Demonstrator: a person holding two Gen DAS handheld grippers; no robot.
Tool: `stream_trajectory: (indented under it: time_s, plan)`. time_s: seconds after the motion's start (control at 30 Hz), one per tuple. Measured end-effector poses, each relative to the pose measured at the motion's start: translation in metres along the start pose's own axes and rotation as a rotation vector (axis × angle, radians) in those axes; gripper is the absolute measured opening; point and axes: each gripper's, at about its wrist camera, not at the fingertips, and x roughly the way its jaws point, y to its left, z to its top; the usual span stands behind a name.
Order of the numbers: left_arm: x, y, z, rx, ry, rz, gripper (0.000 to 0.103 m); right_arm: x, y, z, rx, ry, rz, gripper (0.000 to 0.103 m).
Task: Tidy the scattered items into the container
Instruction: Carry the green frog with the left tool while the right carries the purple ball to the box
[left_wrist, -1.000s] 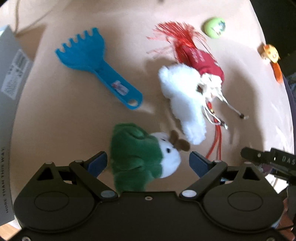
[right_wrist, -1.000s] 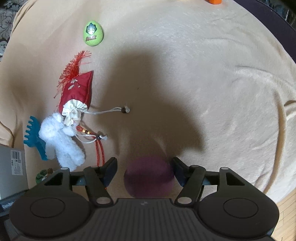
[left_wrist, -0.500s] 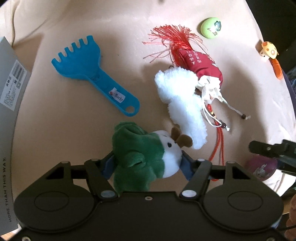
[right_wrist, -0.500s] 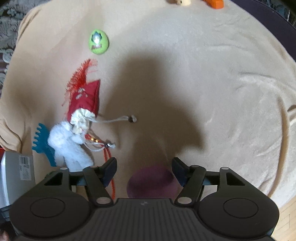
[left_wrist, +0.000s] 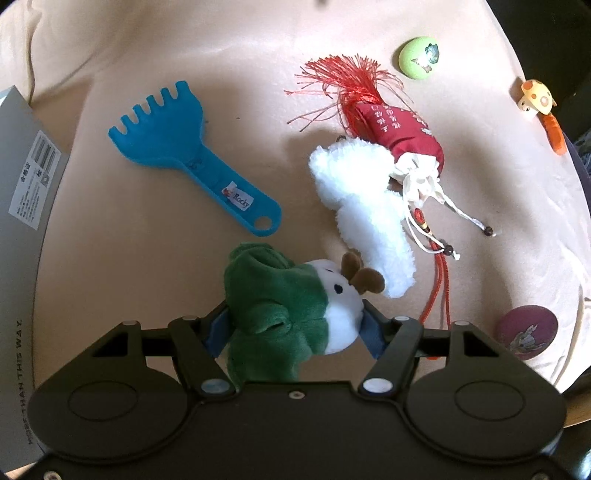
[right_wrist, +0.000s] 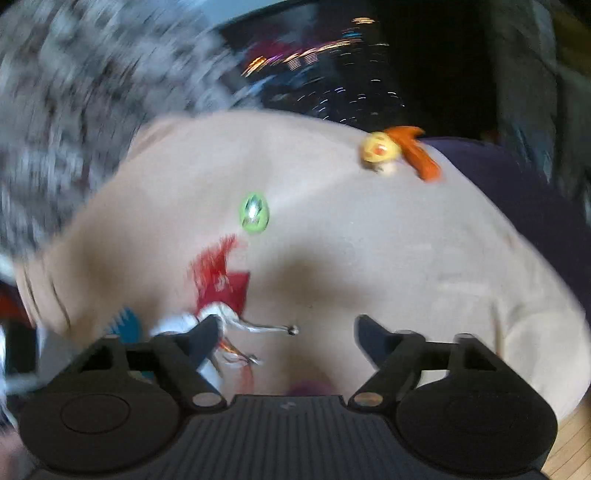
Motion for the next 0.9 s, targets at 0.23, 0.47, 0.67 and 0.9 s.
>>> stream_trajectory:
  time_s: [0.23, 0.47, 0.67, 0.9]
  plan:
    - [0.0, 0.001, -0.001, -0.013, 0.011, -0.003, 0.065, 0.02, 0.013, -0.031, -0.291, 0.143, -0.094, 0.081]
    - [0.002, -0.002, -0.002, -0.015, 0.024, 0.013, 0.065, 0.061, 0.03, -0.036, -0.345, 0.247, -0.184, 0.081]
    - [0.005, -0.002, -0.001, -0.013, 0.044, 0.023, 0.066, 0.088, 0.022, -0.039, -0.27, 0.377, -0.231, 0.076]
    - [0.007, -0.007, -0.002, 0.012, 0.05, 0.007, 0.066, 0.099, 0.023, -0.043, -0.253, 0.419, -0.261, 0.057]
